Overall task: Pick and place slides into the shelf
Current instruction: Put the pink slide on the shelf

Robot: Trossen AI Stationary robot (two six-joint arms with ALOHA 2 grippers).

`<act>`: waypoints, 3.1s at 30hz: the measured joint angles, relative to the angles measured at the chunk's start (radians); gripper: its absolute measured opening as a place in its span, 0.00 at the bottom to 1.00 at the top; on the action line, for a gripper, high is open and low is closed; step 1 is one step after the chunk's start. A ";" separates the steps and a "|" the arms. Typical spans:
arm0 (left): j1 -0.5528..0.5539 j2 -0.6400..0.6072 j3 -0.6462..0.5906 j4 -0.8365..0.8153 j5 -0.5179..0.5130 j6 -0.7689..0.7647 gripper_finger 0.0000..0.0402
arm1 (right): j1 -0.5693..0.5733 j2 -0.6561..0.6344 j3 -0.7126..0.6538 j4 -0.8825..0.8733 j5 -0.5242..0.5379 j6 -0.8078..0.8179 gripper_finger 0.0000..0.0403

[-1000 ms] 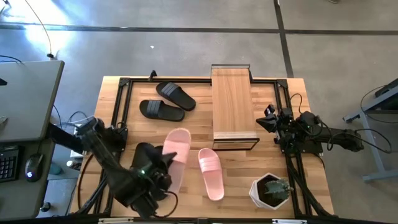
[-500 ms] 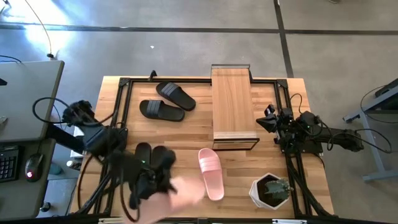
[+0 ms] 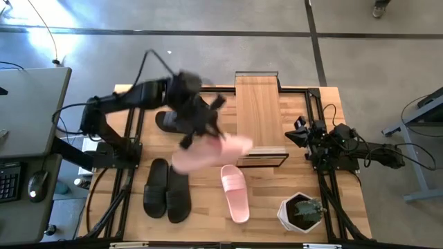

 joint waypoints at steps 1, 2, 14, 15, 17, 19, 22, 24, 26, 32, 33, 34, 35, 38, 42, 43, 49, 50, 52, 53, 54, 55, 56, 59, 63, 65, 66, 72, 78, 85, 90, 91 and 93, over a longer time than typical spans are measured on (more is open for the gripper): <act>0.045 0.006 0.001 0.003 0.018 0.016 0.00 | 0.000 0.000 0.000 0.000 0.000 -0.012 0.00; 0.086 0.014 0.002 0.012 0.038 0.034 0.00 | 0.000 0.000 0.000 0.000 0.000 -0.026 0.00; 0.429 0.270 0.000 0.374 0.541 0.124 0.00 | 0.000 0.000 0.000 -0.003 0.071 -0.146 0.00; 0.442 0.299 0.000 0.430 0.555 0.089 0.00 | 0.000 0.001 0.000 -0.003 0.071 -0.146 0.00; 0.451 0.344 0.000 0.526 0.560 0.039 0.00 | 0.000 0.001 0.000 -0.010 0.070 -0.140 0.00; 0.450 0.386 0.002 0.602 0.560 0.027 0.00 | 0.000 0.002 0.001 -0.021 0.068 -0.138 0.00; 0.445 0.441 0.002 0.665 0.557 0.049 0.00 | 0.000 0.002 0.001 -0.047 0.068 -0.145 0.00; 0.441 0.463 0.000 0.670 0.553 0.096 0.00 | 0.000 0.002 0.001 -0.058 0.068 -0.145 0.00; 0.442 0.473 0.000 0.670 0.529 0.150 0.00 | 0.000 0.002 0.001 -0.071 0.067 -0.145 0.00; 0.439 0.474 0.001 0.618 0.424 0.287 0.00 | 0.000 0.002 0.001 -0.106 0.068 -0.172 0.00; 0.439 0.474 0.001 0.606 0.414 0.316 0.00 | 0.000 0.002 0.001 -0.109 0.070 -0.172 0.00; 0.439 0.474 0.001 0.591 0.402 0.347 0.00 | 0.000 0.002 0.001 -0.112 0.070 -0.180 0.00; 0.439 0.474 0.001 0.574 0.388 0.378 0.00 | 0.000 0.002 0.001 -0.115 0.070 -0.193 0.00; 0.431 0.483 0.001 0.523 0.287 0.460 0.00 | 0.000 0.002 0.001 -0.116 0.073 -0.232 0.00; 0.423 0.507 0.001 0.479 0.222 0.530 0.00 | 0.000 0.002 0.001 -0.116 0.107 -0.259 0.00; 0.422 0.511 0.001 0.468 0.213 0.550 0.00 | 0.000 0.002 0.001 -0.116 0.111 -0.261 0.00; 0.413 0.531 0.001 0.410 0.143 0.613 0.00 | 0.000 0.002 0.001 -0.116 0.124 -0.261 0.00; 0.407 0.531 0.001 0.404 0.123 0.634 0.00 | 0.000 0.002 0.001 -0.117 0.125 -0.261 0.00; 0.396 0.530 0.001 0.391 0.066 0.666 0.00 | 0.000 0.002 0.001 -0.118 0.132 -0.261 0.00; 0.388 0.530 0.001 0.388 0.026 0.682 0.00 | 0.000 0.002 0.001 -0.119 0.135 -0.261 0.00; 0.381 0.530 0.001 0.387 -0.018 0.696 0.00 | 0.000 0.002 0.001 -0.120 0.139 -0.261 0.00; 0.372 0.530 0.001 0.387 -0.058 0.715 0.00 | 0.000 0.002 0.001 -0.120 0.140 -0.261 0.00; 0.361 0.530 0.001 0.387 -0.095 0.740 0.00 | 0.000 0.002 0.001 -0.120 0.141 -0.261 0.00; 0.331 0.528 0.002 0.381 -0.169 0.810 0.00 | 0.000 0.002 0.001 -0.120 0.141 -0.261 0.00; 0.304 0.527 0.002 0.387 -0.183 0.842 0.00 | 0.000 0.002 0.001 -0.120 0.140 -0.261 0.00; 0.296 0.527 0.002 0.388 -0.190 0.843 0.00 | 0.000 0.002 0.001 -0.120 0.140 -0.261 0.00; 0.295 0.527 0.002 0.389 -0.200 0.842 0.00 | 0.000 0.002 0.001 -0.120 0.140 -0.261 0.00; 0.296 0.527 0.002 0.393 -0.217 0.810 0.05 | 0.000 0.002 0.001 -0.122 0.139 -0.262 0.00; 0.295 0.528 0.002 0.433 -0.270 0.732 0.12 | 0.000 0.002 0.001 -0.137 0.139 -0.269 0.00; 0.296 0.528 0.002 0.434 -0.281 0.732 0.21 | 0.000 0.002 0.001 -0.143 0.139 -0.269 0.00; 0.296 0.528 0.002 0.435 -0.282 0.732 0.30 | 0.000 0.002 0.001 -0.143 0.139 -0.269 0.00; 0.296 0.528 0.002 0.435 -0.282 0.731 0.32 | 0.000 0.002 0.001 -0.143 0.138 -0.269 0.00; 0.295 0.528 0.002 0.434 -0.286 0.731 0.36 | 0.000 0.002 0.001 -0.143 0.139 -0.269 0.00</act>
